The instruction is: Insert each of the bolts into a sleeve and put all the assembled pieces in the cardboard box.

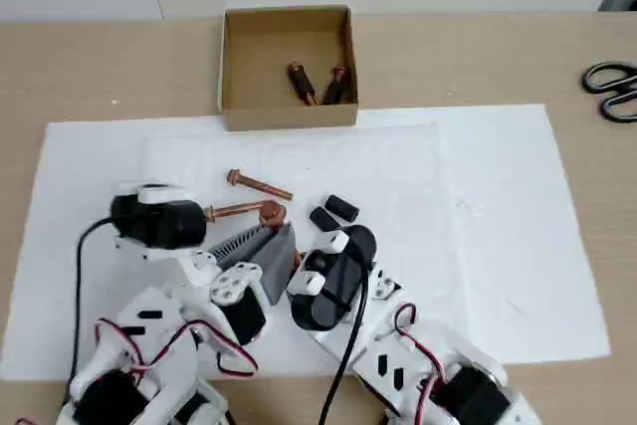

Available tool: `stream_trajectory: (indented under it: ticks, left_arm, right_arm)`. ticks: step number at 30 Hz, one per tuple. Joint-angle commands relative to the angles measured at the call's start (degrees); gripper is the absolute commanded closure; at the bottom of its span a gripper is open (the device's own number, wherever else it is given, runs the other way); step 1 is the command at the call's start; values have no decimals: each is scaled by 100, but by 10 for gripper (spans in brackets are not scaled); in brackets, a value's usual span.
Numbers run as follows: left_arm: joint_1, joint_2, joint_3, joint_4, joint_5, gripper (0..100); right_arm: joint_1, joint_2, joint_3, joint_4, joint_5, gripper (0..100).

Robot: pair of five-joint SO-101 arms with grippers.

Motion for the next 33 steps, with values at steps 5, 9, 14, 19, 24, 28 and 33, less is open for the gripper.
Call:
stream_trajectory:
  ticks: [5,9,14,19,24,28,33]
  left_arm:
    - [237,-9,13,369,-141,994]
    - [237,18,48,475,-264,994]
    - [237,18,101,659,-580,994]
    - [237,18,110,686,-589,994]
    - [229,26,110,668,-589,994]
    - [229,26,110,686,-589,993]
    - [237,26,198,659,-589,974]
  right_arm:
    - [-13,-13,-88,-198,62,996]
    - [-13,-48,-97,-198,70,996]
    - [22,-57,-105,-444,308,996]
    - [259,-13,-88,-681,431,996]
    - [259,-13,-97,-673,431,996]
    - [259,-13,-88,-673,422,996]
    - [259,-13,-70,-673,422,996]
